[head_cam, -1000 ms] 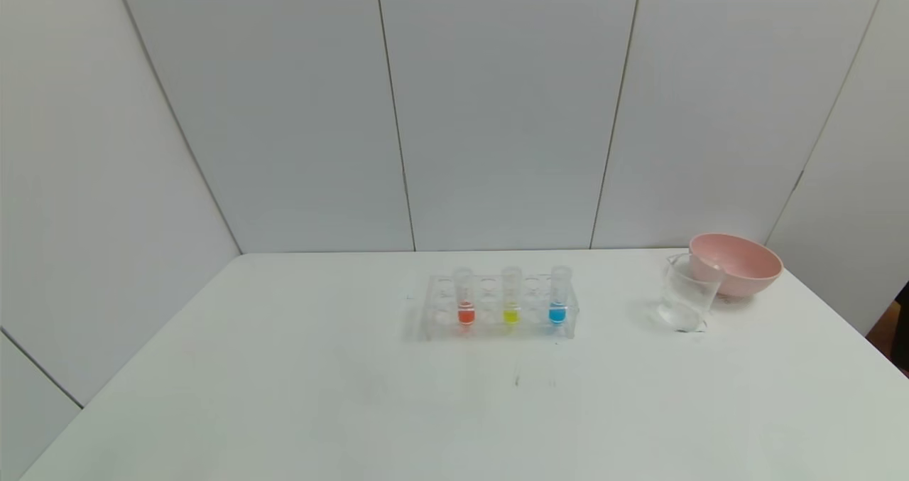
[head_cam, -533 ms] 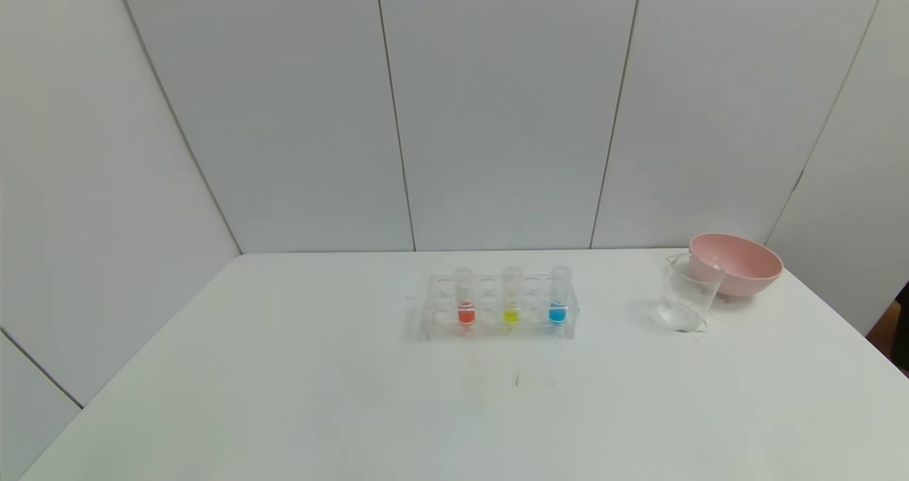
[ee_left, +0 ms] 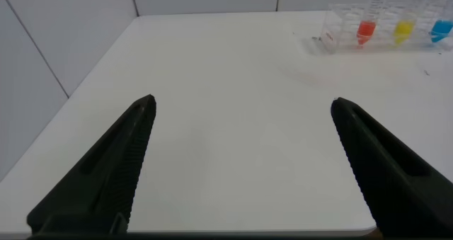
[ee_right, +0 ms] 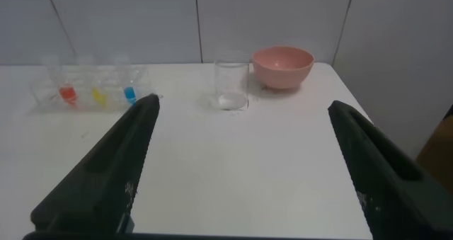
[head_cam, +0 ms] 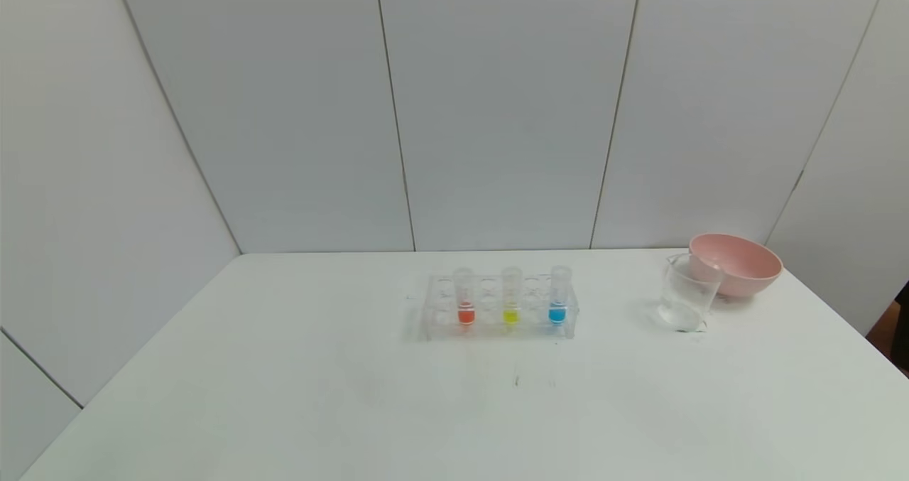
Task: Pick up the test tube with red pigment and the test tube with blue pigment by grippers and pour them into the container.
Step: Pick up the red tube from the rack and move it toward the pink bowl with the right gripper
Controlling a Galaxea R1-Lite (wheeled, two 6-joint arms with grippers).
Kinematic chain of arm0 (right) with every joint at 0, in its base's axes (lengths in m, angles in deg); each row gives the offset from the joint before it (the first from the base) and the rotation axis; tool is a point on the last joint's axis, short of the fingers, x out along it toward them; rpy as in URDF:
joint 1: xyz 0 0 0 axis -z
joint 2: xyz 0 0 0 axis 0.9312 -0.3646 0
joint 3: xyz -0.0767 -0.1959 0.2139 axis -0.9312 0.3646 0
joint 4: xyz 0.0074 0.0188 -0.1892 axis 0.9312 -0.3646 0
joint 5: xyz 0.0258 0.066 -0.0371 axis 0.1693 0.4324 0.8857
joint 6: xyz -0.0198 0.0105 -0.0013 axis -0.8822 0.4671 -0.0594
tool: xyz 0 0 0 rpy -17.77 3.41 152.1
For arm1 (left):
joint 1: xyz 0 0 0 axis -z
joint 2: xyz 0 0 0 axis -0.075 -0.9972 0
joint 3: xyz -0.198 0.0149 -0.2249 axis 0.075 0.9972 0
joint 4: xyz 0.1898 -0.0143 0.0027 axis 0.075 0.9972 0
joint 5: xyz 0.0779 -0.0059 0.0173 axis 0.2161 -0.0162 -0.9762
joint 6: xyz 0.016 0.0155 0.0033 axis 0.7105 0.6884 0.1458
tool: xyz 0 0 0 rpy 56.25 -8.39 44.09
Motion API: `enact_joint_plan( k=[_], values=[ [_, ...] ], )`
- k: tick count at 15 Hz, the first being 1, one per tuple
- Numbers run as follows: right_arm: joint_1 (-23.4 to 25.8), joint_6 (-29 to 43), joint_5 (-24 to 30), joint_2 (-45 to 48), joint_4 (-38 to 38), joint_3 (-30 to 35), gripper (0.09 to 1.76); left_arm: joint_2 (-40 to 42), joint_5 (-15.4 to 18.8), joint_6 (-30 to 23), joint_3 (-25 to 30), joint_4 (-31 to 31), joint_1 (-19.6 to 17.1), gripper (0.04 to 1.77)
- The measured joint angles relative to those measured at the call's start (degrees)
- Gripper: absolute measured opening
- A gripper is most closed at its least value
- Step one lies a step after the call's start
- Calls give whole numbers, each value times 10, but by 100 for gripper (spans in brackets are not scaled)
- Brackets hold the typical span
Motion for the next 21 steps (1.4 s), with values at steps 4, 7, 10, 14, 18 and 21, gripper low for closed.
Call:
enact_joint_plan(
  k=[4, 7, 10, 14, 18, 21],
  values=[
    [-9, 1, 1, -180, 143, -15, 171, 0, 0, 0, 0, 0, 0, 176],
    [-36, 1, -3, -335, 298, -16, 171, 0, 0, 0, 0, 0, 0, 176],
    [-58, 1, -7, -489, 428, -15, 171, 0, 0, 0, 0, 0, 0, 176],
    [-87, 1, -9, -655, 589, -3, 171, 0, 0, 0, 0, 0, 0, 176],
    [-105, 1, -8, -777, 753, 33, 171, 0, 0, 0, 0, 0, 0, 176],
    [-133, 1, -39, -825, 770, 46, 171, 0, 0, 0, 0, 0, 0, 176]
  ],
)
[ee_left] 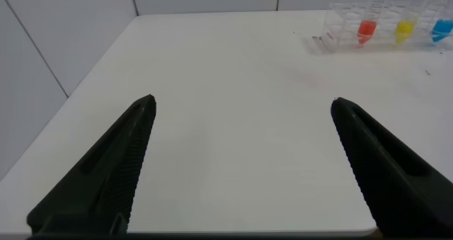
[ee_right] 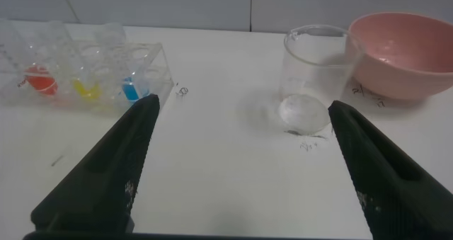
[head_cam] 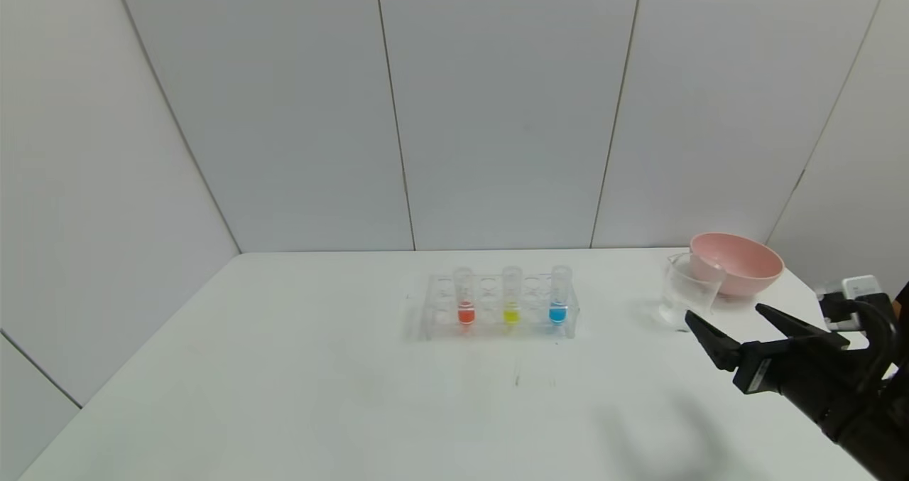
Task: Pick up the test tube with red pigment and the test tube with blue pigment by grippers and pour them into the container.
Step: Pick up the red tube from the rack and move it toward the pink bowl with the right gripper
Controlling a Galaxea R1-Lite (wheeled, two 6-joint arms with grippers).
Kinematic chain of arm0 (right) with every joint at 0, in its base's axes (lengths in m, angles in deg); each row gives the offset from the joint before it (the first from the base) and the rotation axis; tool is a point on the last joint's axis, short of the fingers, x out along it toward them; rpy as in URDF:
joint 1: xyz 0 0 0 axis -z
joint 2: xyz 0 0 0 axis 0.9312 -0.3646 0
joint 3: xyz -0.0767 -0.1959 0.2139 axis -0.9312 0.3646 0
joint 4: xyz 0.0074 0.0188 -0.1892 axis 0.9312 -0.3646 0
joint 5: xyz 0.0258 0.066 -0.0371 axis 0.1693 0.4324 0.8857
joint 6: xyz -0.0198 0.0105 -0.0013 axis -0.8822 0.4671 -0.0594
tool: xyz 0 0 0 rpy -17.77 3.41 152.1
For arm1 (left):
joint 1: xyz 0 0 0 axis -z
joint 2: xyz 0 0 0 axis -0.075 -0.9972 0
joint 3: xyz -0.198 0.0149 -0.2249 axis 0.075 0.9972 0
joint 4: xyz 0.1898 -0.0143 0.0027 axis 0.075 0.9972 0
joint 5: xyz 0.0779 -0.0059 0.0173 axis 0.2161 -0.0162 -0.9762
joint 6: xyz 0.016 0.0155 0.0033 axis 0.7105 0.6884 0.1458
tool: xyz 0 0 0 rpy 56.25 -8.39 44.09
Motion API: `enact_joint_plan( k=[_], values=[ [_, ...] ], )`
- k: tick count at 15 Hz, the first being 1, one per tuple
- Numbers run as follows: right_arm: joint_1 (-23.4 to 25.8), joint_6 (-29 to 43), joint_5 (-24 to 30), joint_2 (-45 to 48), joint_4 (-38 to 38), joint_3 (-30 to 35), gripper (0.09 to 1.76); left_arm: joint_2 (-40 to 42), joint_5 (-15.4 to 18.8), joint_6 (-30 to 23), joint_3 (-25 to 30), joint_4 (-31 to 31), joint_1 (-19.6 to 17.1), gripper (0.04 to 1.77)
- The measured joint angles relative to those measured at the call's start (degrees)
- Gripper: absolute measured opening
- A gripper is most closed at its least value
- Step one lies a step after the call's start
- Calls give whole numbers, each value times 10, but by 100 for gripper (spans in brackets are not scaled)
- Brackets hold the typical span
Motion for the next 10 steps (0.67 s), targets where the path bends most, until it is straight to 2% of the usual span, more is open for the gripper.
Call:
enact_joint_plan(
  k=[2, 5, 8, 10],
  values=[
    [-49, 3, -45, -14, 0, -1, 171, 0, 0, 0, 0, 0, 0, 176],
    [-161, 21, -148, -35, 1, -20, 171, 0, 0, 0, 0, 0, 0, 176],
    [-284, 35, -249, -68, 1, -59, 171, 0, 0, 0, 0, 0, 0, 176],
    [-349, 40, -303, -102, 1, -97, 171, 0, 0, 0, 0, 0, 0, 176]
  ],
)
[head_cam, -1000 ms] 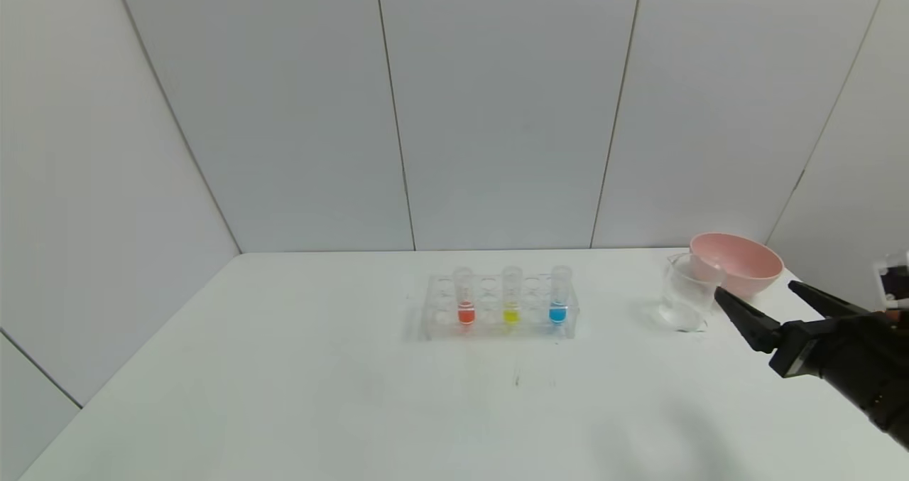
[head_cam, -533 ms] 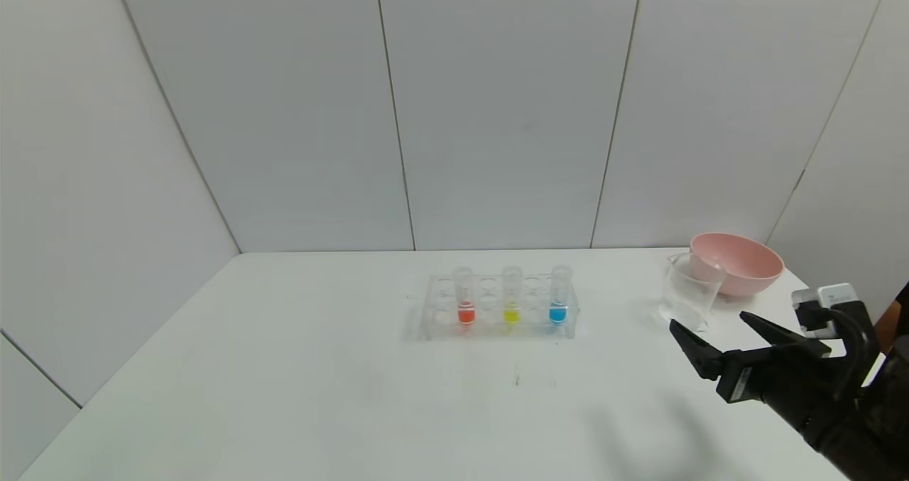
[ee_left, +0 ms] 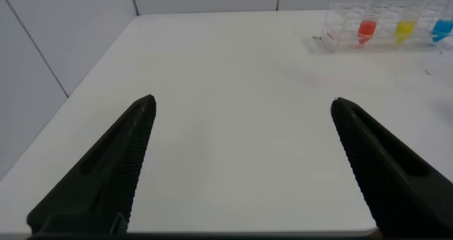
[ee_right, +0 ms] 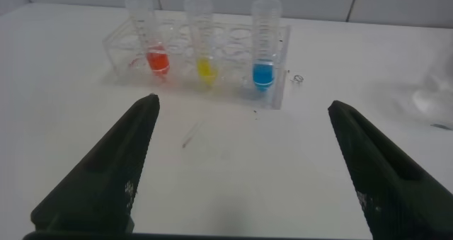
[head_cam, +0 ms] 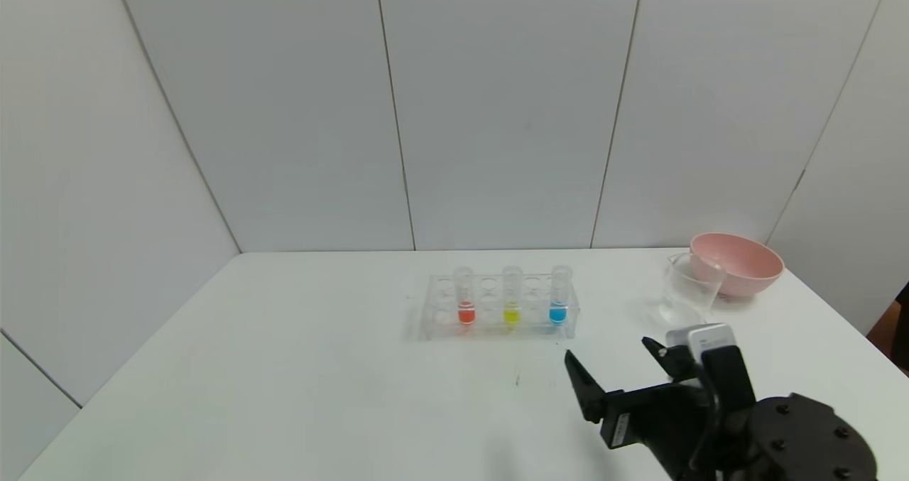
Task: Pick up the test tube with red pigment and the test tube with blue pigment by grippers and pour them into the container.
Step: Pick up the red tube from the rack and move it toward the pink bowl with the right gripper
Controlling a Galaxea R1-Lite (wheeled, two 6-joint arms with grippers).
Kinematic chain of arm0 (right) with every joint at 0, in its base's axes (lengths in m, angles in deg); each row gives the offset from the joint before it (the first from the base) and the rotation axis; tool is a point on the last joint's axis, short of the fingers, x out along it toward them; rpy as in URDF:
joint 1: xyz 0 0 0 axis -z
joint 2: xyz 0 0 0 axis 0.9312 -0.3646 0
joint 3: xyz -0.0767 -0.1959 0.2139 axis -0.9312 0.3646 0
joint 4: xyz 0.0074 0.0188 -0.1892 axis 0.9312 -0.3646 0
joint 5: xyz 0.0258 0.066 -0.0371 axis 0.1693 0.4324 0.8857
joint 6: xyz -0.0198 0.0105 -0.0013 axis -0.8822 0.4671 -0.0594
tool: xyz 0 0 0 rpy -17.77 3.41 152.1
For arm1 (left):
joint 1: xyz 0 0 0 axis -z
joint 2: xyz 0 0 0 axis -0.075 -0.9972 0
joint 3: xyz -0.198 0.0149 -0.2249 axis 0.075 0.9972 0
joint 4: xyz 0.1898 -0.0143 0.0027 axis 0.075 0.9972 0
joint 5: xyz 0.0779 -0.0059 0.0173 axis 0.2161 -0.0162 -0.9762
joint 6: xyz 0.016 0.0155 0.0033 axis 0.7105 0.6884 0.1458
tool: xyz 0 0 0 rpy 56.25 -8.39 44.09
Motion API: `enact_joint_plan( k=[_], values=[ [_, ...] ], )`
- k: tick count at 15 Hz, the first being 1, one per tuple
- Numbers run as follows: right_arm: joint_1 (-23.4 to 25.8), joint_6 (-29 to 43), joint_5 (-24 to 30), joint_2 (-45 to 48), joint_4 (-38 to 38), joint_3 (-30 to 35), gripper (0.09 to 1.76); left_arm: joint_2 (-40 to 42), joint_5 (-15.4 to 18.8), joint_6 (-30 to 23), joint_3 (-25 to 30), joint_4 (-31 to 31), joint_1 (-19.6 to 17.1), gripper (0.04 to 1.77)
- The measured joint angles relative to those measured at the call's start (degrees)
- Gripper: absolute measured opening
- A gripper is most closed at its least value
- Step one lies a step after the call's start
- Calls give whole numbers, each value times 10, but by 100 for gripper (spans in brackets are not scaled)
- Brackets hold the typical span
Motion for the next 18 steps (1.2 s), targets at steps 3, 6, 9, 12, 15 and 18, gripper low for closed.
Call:
enact_joint_plan(
  k=[3, 6, 9, 12, 15, 18],
  values=[
    [-49, 0, -23, -48, 0, -50, 171, 0, 0, 0, 0, 0, 0, 176],
    [-70, -2, -24, -94, -1, -94, 171, 0, 0, 0, 0, 0, 0, 176],
    [-77, -5, -21, -141, 0, -138, 171, 0, 0, 0, 0, 0, 0, 176],
    [-77, -25, -5, -177, -2, -187, 171, 0, 0, 0, 0, 0, 0, 176],
    [-69, -44, 10, -197, -33, -241, 171, 0, 0, 0, 0, 0, 0, 176],
    [-53, -45, 23, -208, -97, -315, 171, 0, 0, 0, 0, 0, 0, 176]
  ],
)
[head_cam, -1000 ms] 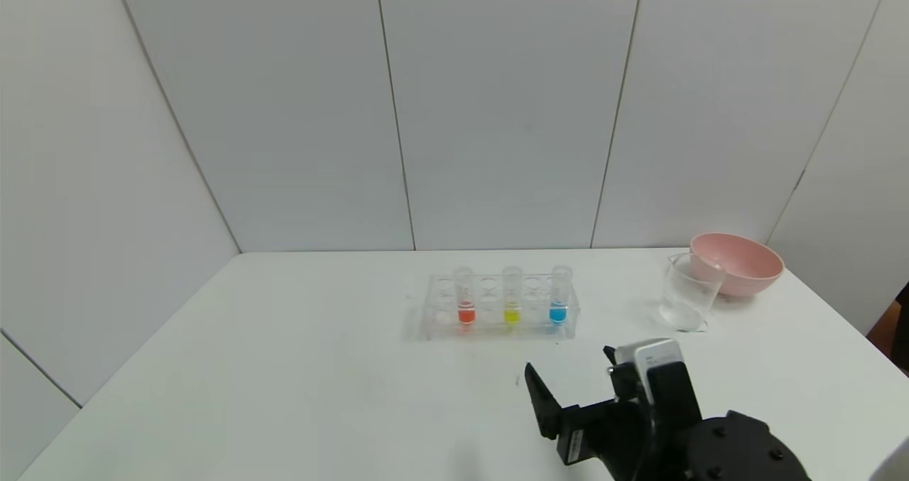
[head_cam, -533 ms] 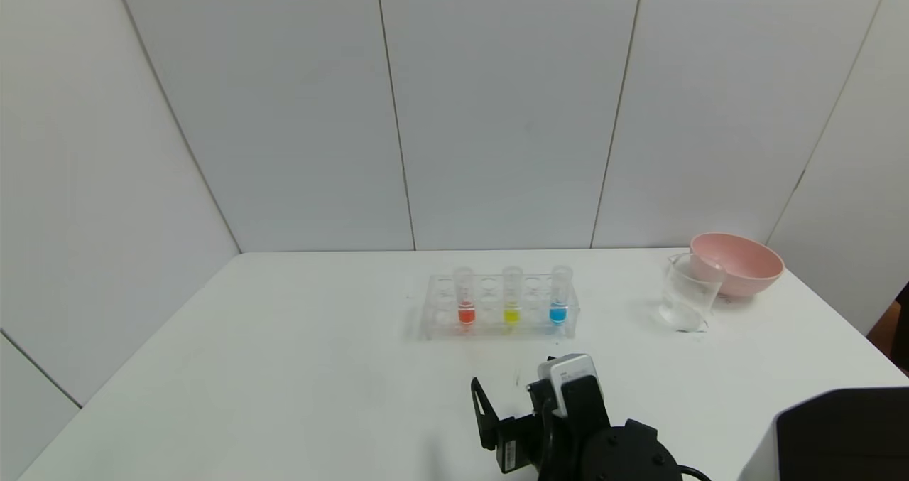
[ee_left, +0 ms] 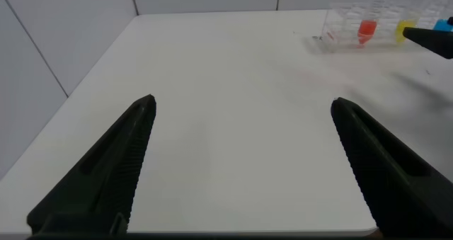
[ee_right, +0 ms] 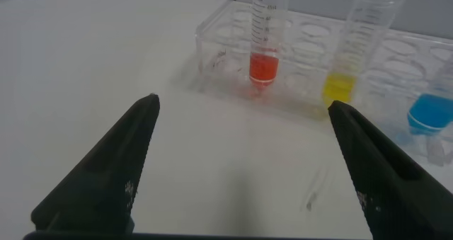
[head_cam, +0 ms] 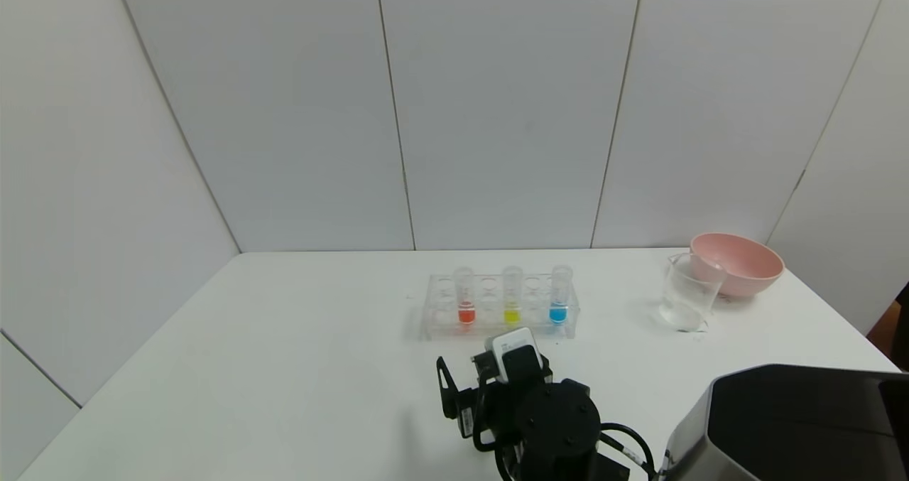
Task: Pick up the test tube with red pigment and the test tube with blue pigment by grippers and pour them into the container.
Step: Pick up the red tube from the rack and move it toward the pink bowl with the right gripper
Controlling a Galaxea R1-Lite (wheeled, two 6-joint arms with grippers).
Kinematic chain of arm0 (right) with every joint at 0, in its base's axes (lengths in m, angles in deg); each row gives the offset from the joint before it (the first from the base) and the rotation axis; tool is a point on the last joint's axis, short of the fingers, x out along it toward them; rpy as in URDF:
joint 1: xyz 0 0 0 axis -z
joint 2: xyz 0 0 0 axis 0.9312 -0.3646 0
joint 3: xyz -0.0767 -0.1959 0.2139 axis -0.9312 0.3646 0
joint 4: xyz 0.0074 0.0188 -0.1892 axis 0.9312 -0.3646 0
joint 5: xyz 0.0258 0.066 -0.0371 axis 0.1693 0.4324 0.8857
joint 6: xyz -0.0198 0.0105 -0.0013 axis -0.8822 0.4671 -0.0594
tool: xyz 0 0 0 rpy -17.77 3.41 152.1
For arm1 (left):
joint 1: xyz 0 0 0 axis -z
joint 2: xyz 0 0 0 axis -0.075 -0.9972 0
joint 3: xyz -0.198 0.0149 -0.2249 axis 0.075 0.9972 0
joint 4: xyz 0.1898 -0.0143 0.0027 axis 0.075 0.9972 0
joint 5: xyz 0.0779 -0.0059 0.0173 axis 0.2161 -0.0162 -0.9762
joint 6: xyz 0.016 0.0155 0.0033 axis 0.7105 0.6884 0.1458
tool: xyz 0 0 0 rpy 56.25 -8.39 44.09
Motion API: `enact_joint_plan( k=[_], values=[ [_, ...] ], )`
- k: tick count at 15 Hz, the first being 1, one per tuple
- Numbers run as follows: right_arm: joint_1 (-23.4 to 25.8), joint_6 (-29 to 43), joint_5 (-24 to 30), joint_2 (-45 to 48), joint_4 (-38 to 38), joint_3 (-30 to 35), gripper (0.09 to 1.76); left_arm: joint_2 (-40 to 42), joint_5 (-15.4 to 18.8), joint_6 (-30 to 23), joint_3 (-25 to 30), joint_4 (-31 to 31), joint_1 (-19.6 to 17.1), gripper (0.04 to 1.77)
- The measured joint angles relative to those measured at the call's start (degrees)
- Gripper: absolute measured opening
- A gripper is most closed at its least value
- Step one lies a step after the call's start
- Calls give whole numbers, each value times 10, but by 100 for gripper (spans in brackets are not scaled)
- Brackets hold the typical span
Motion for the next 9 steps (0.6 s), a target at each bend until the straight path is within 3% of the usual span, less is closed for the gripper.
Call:
enact_joint_plan(
  k=[5, 9],
  values=[
    [39, -1, 27, -24, -95, -134, 171, 0, 0, 0, 0, 0, 0, 176],
    [72, -1, 46, -60, -128, -218, 171, 0, 0, 0, 0, 0, 0, 176]
  ],
)
